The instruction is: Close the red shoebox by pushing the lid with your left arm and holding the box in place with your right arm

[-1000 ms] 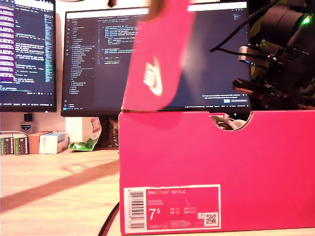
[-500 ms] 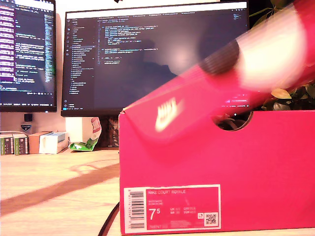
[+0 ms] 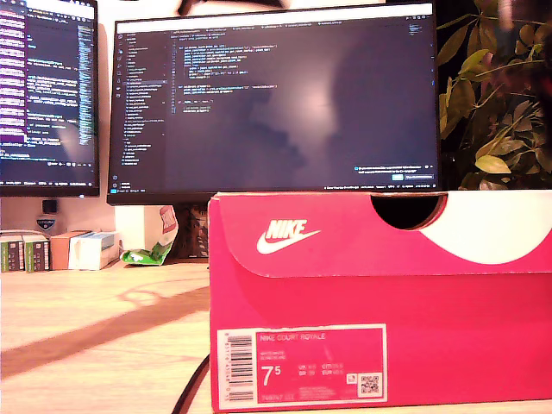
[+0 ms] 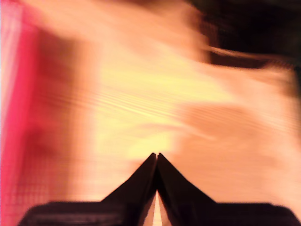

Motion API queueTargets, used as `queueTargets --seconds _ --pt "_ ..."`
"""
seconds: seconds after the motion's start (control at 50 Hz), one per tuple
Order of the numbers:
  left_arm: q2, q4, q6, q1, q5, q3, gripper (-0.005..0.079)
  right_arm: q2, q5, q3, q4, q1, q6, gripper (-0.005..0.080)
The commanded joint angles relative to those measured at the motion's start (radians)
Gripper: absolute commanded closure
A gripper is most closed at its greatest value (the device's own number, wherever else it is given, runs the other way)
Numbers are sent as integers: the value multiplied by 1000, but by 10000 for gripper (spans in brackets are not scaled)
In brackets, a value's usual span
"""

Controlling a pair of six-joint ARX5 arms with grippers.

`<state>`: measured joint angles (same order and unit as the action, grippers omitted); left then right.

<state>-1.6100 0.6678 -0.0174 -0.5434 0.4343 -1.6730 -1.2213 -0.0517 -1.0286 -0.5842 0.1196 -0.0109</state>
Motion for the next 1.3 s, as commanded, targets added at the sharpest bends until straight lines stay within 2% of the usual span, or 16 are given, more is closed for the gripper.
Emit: queueTargets --seconds 0.0,0.18,0.44,0.7,0.96,1.28 --pt "77 9 -26 2 -48 -3 762 48 21 -1 30 3 19 765" --pt "146 38 -60 2 -190 -3 762 169 24 -1 100 3 38 764" --pt "195 92 -77 12 -356 8 762 317 -17 0 112 -6 36 764" --pt "287 33 -71 29 -413 168 762 435 -36 5 40 -48 6 765" --pt "441 -86 -42 61 -428 379 762 598 -36 108 71 -68 4 764" --pt "629 -214 -34 73 -492 601 762 757 -27 264 104 -68 5 764"
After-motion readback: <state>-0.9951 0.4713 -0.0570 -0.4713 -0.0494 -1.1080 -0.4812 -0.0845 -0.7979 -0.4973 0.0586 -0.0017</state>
